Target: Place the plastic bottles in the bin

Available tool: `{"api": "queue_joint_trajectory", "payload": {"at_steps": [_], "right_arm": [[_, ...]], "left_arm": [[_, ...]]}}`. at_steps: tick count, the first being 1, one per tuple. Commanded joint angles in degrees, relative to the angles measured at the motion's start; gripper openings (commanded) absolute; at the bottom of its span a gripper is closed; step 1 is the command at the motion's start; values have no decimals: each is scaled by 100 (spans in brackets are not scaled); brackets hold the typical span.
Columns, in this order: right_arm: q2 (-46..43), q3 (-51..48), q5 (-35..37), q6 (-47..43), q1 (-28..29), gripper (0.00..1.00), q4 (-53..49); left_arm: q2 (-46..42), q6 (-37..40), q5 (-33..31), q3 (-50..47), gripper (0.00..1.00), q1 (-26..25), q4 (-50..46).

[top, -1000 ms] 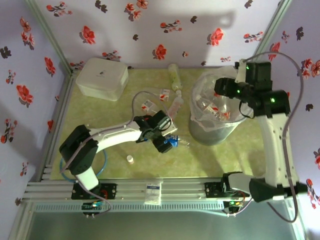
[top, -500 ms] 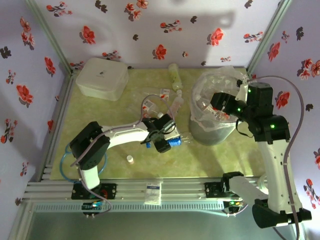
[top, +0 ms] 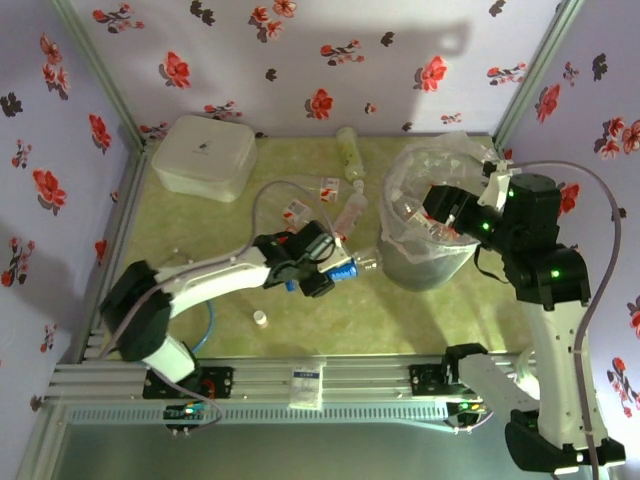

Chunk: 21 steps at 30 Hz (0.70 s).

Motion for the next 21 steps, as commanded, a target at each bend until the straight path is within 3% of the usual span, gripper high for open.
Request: {"api": "queue_joint_trajectory", "payload": {"at_steps": [1, 6, 11, 16, 21], "right_arm": [[78, 5, -347, 398, 278, 73, 641], [665, 201, 430, 433, 1612, 74, 1260], [1451, 271, 868, 465, 2421, 78, 2041], [2178, 267, 696, 629, 2900, 82, 2940], [2675, 114, -3, 907, 2954, 83, 3946]], "left_arm": [[-880, -604, -362, -346, 53, 257, 416], [-2132, -1728, -219, -868, 48, 789, 1488], [-2579, -2246, 417, -972, 47, 1040, 2128], [-2673, -2705, 759, -1011, 46, 1055, 2639], [-2625, -2874, 1008, -1243, 46, 1055, 3055]]}}
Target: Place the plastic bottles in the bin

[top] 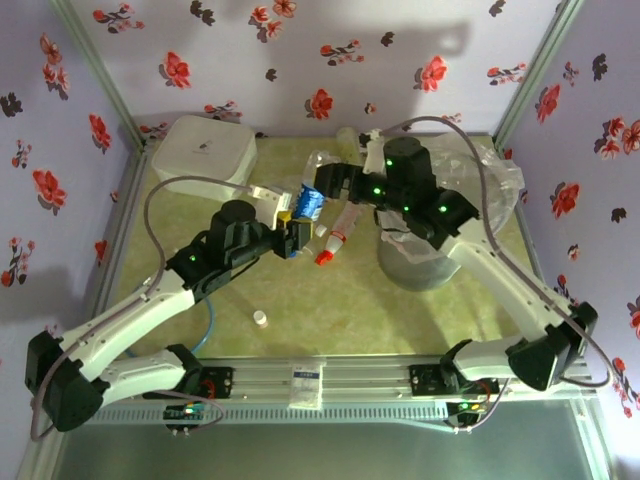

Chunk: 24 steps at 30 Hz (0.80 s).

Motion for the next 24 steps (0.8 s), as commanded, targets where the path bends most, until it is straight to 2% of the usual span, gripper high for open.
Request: {"api": "queue_joint_trajectory", "payload": {"at_steps": [1, 4, 9, 12, 13, 15, 17, 22, 24], "right_arm": [[143, -51, -307, 223, 8, 83, 862], [215, -10, -298, 162, 12, 75, 805], [125, 248, -30, -137, 12, 44, 299], [129, 477, 69, -326, 4, 44, 33], [142, 593, 83, -401, -10, 45, -55], [194, 1035, 164, -675, -82, 45, -400], [230, 1618, 310, -1008, -203, 44, -826], [264, 3252, 874, -2131, -690, 36, -2261], [292, 3911, 1391, -2725, -884, 34, -2963]], "left_arm": [[-54, -325, 399, -155, 46, -5, 637], [-64, -393, 460, -170, 46, -1, 700], [-47, -396, 464, -86, 46, 24, 632], [-52, -390, 486, -54, 50, 25, 635], [-66, -370, 495, -50, 58, 21, 654], [-134, -279, 495, -50, 81, 25, 628], [-245, -183, 495, -77, 95, 33, 551], [-516, -46, 401, -193, 99, 99, 137], [-563, -90, 347, -280, 99, 154, 24]]}}
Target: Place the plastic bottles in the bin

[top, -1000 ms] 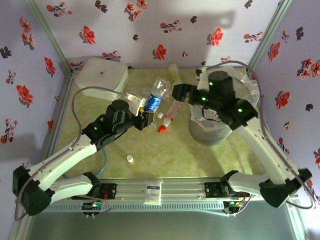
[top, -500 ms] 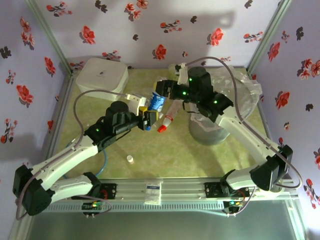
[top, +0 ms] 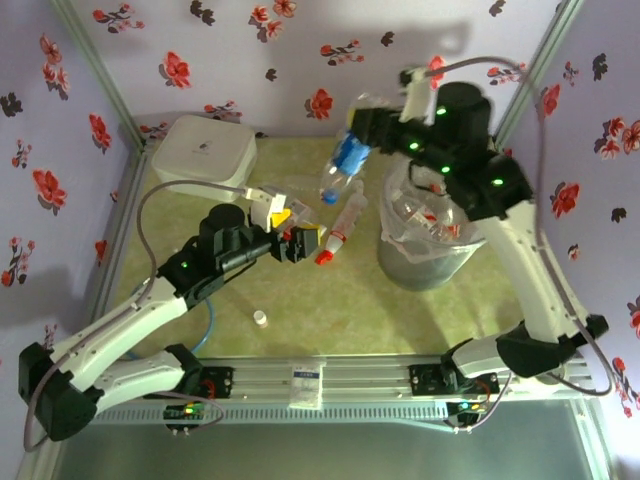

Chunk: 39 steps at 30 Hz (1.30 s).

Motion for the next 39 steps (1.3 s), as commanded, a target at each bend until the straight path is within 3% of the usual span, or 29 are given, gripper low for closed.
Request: {"api": "queue_joint_trajectory", "payload": {"at_steps": [1, 4, 8, 10, 21, 26, 29, 33, 34, 36, 39], "right_arm": [[-60, 937, 1061, -1352, -250, 31, -1490], [77, 1723, 1909, -2231, -427, 16, -2389], [405, 2474, 2469, -2808, -812, 12, -3415], [497, 2460, 2608, -2939, -990, 3, -3674], [1077, 1143, 1722, -3382, -1261, 0, -4297], [703, -375, 1434, -3327, -1291, 0, -3581], [549, -850, 1323, -3167, -1328, 13, -3349], [391, -929, 1212, -2892, -1393, 59, -3310], [351, -881, 1212, -2854, -1409, 66, -3311], [286, -669, 1221, -2784, -1445, 75, -3316], [189, -274, 1239, -2670, -1505, 78, -3297]], "left_arm": [[-141, 88, -85, -171, 99, 122, -245], [-43, 70, -80, -183, 98, 151, -340], [218, 45, -128, -7, 98, 164, -557], [329, -24, -155, 15, 98, 182, -553], [808, -265, -195, 3, 97, 213, -592], [824, -273, -201, -158, 98, 251, -530], [866, -257, -165, -170, 98, 264, -550], [941, -199, -83, -126, 98, 265, -632], [950, -204, -78, -126, 99, 274, -644], [979, -236, -75, -110, 100, 291, -637], [1018, -365, -78, -116, 100, 361, -628]]}}
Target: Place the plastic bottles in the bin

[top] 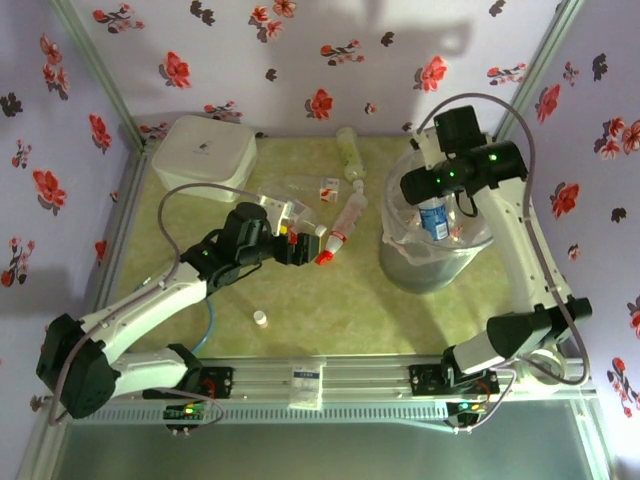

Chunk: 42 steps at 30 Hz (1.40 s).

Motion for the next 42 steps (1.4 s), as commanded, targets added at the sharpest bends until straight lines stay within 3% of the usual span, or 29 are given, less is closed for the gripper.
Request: {"api": "queue_joint_trajectory", "payload": {"at_steps": [1, 6, 11, 14, 18, 22, 25, 30, 33, 37, 42], "right_arm": [[-288, 516, -48, 258, -91, 78, 88], [-684, 378, -66, 756, -162, 75, 503], [-859, -105, 77, 1310, -317, 56, 375], [-1146, -665, -258, 1542, -314, 43, 448], [-1486, -1533, -504, 1816, -320, 38, 745], [-1494, -2189, -578, 1880, -319, 37, 951], [-1592, -1994, -443, 1824, -318, 38, 1076], [-1739, -1219, -267, 1737, -322, 54, 943], [-2056, -1383, -370, 1864, -322, 61, 1167], [-2438, -1808, -597, 2061, -324, 63, 1406], [-2680, -2004, -574, 2150, -322, 63, 1293]], "left_arm": [[45, -215, 33, -29, 100, 136, -3], [205, -820, -459, -100, 100, 403, 52], [596, -1218, -850, 121, 100, 442, -176], [881, -1497, -1172, 241, 100, 473, -341], [1322, -1817, -1302, 335, 99, 539, -237], [1780, -1967, -1262, 524, 100, 543, -38], [2019, -2038, -1212, 684, 99, 548, -48], [2222, -2246, -1244, 645, 98, 548, -14], [2396, -2361, -1254, 561, 98, 548, 210], [2801, -2353, -1198, 657, 98, 548, 325], [3012, -2469, -1136, 642, 88, 548, 415]]}}
